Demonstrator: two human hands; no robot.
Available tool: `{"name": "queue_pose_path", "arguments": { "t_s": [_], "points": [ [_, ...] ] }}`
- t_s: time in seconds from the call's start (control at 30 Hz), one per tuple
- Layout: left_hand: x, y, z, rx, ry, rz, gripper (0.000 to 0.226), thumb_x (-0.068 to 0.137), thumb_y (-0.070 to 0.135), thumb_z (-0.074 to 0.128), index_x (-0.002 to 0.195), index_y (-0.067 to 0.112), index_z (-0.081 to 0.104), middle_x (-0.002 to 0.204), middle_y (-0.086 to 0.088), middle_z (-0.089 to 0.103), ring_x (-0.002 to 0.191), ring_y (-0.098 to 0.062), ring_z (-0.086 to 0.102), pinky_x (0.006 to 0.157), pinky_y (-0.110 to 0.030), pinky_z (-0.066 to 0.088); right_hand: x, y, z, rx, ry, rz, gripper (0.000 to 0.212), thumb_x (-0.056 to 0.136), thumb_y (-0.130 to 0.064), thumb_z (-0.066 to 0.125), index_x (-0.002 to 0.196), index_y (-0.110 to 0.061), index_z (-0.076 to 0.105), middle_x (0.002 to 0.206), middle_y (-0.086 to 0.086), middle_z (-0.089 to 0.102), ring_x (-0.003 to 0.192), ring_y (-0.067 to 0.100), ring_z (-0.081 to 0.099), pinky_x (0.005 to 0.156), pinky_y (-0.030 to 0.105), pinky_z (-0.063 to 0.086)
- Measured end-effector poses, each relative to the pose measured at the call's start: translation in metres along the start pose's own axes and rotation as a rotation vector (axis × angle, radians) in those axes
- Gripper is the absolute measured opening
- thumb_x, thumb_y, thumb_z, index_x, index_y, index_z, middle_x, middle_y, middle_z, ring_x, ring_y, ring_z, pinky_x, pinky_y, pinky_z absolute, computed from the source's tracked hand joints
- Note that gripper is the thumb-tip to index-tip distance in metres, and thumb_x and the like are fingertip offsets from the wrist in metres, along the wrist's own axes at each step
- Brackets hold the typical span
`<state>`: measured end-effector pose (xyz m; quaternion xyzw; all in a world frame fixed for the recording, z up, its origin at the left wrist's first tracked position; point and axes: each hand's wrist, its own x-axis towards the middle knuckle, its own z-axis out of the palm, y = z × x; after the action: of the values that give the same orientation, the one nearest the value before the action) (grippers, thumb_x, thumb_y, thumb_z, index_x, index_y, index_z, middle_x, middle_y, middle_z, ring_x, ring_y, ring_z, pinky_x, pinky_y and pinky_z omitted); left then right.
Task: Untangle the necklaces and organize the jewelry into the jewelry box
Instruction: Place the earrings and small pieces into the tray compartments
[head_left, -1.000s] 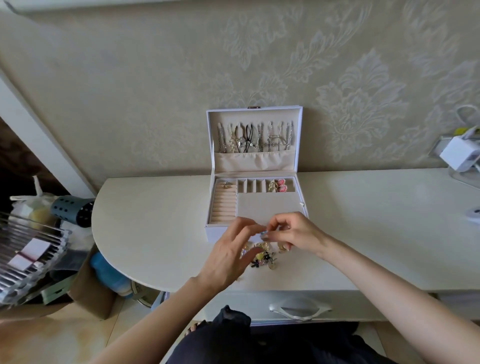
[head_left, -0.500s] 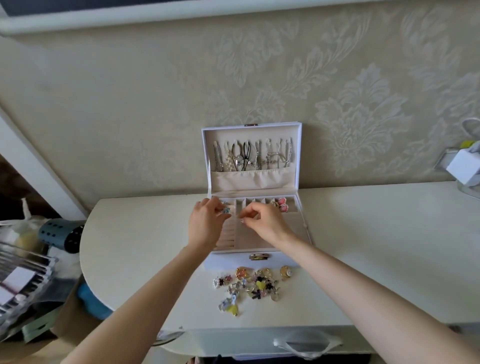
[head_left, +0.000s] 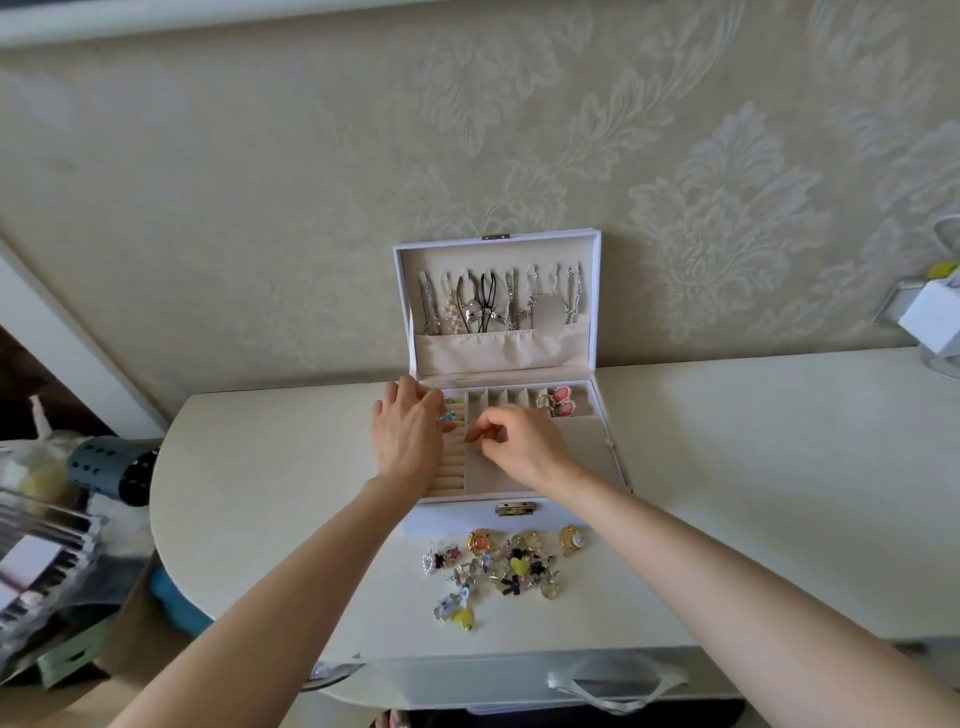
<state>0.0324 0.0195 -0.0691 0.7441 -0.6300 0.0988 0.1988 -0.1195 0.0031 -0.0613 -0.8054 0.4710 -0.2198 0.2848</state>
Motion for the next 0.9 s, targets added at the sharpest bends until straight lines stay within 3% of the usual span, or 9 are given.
{"name": "queue_pose_path", "arguments": {
  "t_s": [0.3, 0.43, 0.5, 0.6, 0.7, 0.8, 0.9],
  "points": [
    [-0.01, 0.001, -0.01, 0.078, -0.112, 0.006, 0.032, 0.09, 0.034, 0.058, 0.116, 0.016, 0.062, 0.121, -0.007, 0.048, 0.113, -0.027, 0.04, 0.089, -0.033, 0.031, -0.009, -0.001, -0.007, 0.036, -0.001, -0.02, 0.015, 0.089, -0.021, 0.058, 0.094, -0.028, 0.069, 0.097, -0.014, 0.067, 0.086, 0.006, 0.057, 0.072, 0.023, 0.045],
    [-0.042, 0.002, -0.014, -0.11, 0.086, 0.143, 0.027, 0.083, 0.024, 0.063, 0.107, 0.012, 0.063, 0.104, -0.009, 0.058, 0.091, -0.032, 0.052, 0.074, -0.039, 0.041, -0.033, 0.008, -0.018, 0.014, 0.148, -0.091, 0.01, 0.087, -0.021, 0.061, 0.093, -0.026, 0.068, 0.086, -0.019, 0.064, 0.071, -0.005, 0.054, 0.063, 0.014, 0.044],
    [-0.063, 0.005, -0.017, -0.202, 0.205, 0.232, 0.022, 0.084, 0.024, 0.05, 0.102, 0.015, 0.058, 0.097, -0.006, 0.059, 0.083, -0.025, 0.051, 0.068, -0.034, 0.04, -0.051, 0.016, -0.024, -0.043, 0.284, -0.181, 0.008, 0.085, -0.019, 0.062, 0.089, -0.023, 0.068, 0.08, -0.02, 0.062, 0.064, -0.01, 0.05, 0.058, 0.006, 0.039],
    [-0.09, 0.011, -0.021, -0.333, 0.246, 0.38, 0.012, 0.087, 0.016, 0.049, 0.099, 0.017, 0.051, 0.091, -0.003, 0.059, 0.08, -0.017, 0.047, 0.067, -0.027, 0.036, -0.08, 0.025, -0.031, -0.078, 0.423, -0.339, 0.007, 0.083, -0.022, 0.061, 0.083, -0.021, 0.067, 0.073, -0.017, 0.063, 0.057, -0.008, 0.046, 0.053, 0.002, 0.035],
    [-0.113, 0.014, -0.018, -0.399, 0.159, 0.486, 0.005, 0.091, 0.017, 0.051, 0.096, 0.017, 0.05, 0.084, 0.001, 0.059, 0.073, -0.011, 0.05, 0.063, -0.026, 0.042, -0.103, 0.034, -0.027, -0.163, 0.362, -0.408, 0.004, 0.08, -0.02, 0.066, 0.08, -0.021, 0.069, 0.06, -0.016, 0.063, 0.051, -0.009, 0.041, 0.047, -0.001, 0.026],
    [-0.125, 0.013, -0.011, -0.382, 0.031, 0.474, 0.011, 0.09, 0.027, 0.051, 0.089, 0.017, 0.055, 0.082, 0.007, 0.059, 0.073, -0.01, 0.052, 0.061, -0.024, 0.043, -0.114, 0.046, -0.013, -0.242, 0.263, -0.329, 0.011, 0.071, -0.018, 0.077, 0.078, -0.026, 0.073, 0.05, -0.015, 0.061, 0.041, -0.003, 0.039, 0.047, -0.004, 0.015],
    [-0.127, 0.008, -0.006, -0.284, -0.046, 0.456, 0.014, 0.084, 0.031, 0.053, 0.085, 0.018, 0.058, 0.086, 0.007, 0.06, 0.083, -0.012, 0.05, 0.065, -0.021, 0.038, -0.115, 0.053, -0.001, -0.273, 0.184, -0.23, 0.023, 0.07, -0.014, 0.081, 0.085, -0.031, 0.075, 0.06, -0.016, 0.068, 0.047, 0.002, 0.057, 0.049, 0.006, 0.03]
  ]
}}
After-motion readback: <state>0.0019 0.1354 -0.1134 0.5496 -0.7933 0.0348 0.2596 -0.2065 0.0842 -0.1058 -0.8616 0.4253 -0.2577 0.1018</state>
